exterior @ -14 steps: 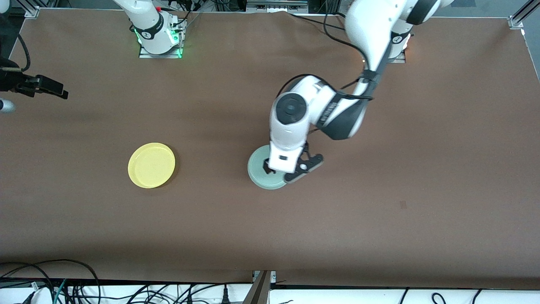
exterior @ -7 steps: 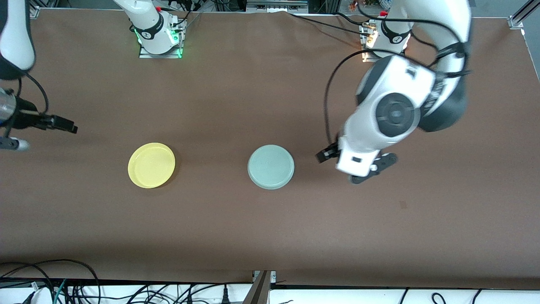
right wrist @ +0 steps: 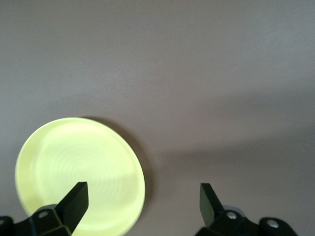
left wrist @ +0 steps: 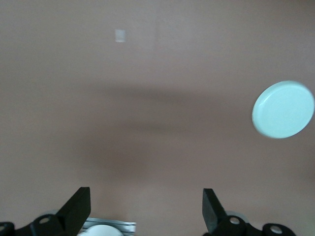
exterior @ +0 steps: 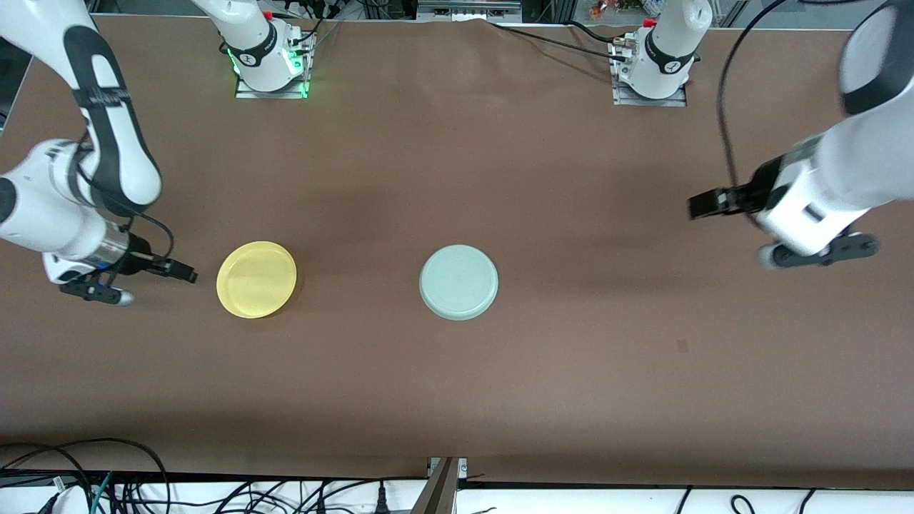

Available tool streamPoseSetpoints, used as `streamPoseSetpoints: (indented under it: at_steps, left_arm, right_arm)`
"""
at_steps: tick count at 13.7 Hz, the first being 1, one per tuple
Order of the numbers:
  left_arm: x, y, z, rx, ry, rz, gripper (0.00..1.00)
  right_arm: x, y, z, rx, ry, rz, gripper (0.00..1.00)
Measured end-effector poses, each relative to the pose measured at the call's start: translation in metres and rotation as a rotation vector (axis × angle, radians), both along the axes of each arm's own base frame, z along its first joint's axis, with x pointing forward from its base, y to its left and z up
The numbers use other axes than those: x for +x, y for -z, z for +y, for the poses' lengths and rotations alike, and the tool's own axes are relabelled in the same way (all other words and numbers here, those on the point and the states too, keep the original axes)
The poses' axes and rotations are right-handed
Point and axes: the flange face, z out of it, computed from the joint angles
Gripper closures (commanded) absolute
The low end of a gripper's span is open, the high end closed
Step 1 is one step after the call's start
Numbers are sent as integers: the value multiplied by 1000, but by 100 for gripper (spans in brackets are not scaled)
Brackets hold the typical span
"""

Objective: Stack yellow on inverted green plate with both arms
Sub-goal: 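Withdraw the left gripper while the right gripper reaches the yellow plate, then grasp the yellow plate's rim with the right gripper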

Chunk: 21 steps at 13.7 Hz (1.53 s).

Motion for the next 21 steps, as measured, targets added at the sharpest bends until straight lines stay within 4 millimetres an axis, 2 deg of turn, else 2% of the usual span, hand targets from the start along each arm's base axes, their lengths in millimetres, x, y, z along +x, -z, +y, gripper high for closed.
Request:
streamPoseSetpoints:
  at_steps: [1,3,4,5,6,8,11,15,16,18,19,21]
  left_arm:
    - [-14,-16,12,17,41,-18,0]
    - [-40,-37,27,31,86,-54,0]
    - [-50,-43,33,28,96,-83,0]
    - [-57,-44,38,23,106,-116,0]
    - [-65,-41,44,19,113,-139,0]
    - [-76,-31,52,16,112,-146,0]
    - [-76,-24,63,16,96,-148,0]
    - [-74,-27,72,17,82,-165,0]
    - [-73,-26,73,17,79,-163,0]
    - [-71,-24,78,18,70,-161,0]
    - [-69,-22,80,19,66,-161,0]
    - [-65,-23,81,20,63,-168,0]
  right_arm:
    - [-5,21,6,-9,-6,-35,3]
    - [-21,53,21,-33,-26,-109,60]
    - [-28,61,26,-41,-38,-131,77]
    - [-33,65,27,-46,-48,-138,88]
    - [-35,67,27,-48,-52,-138,88]
    - [-37,70,26,-48,-54,-132,100]
    - [-41,79,28,-48,-59,-124,100]
    - [-38,71,36,-40,-62,-144,100]
    - [-36,67,44,-29,-50,-151,100]
    - [-32,55,82,25,35,-150,100]
    - [-31,50,110,63,95,-135,100]
    - [-30,33,182,150,186,-114,100]
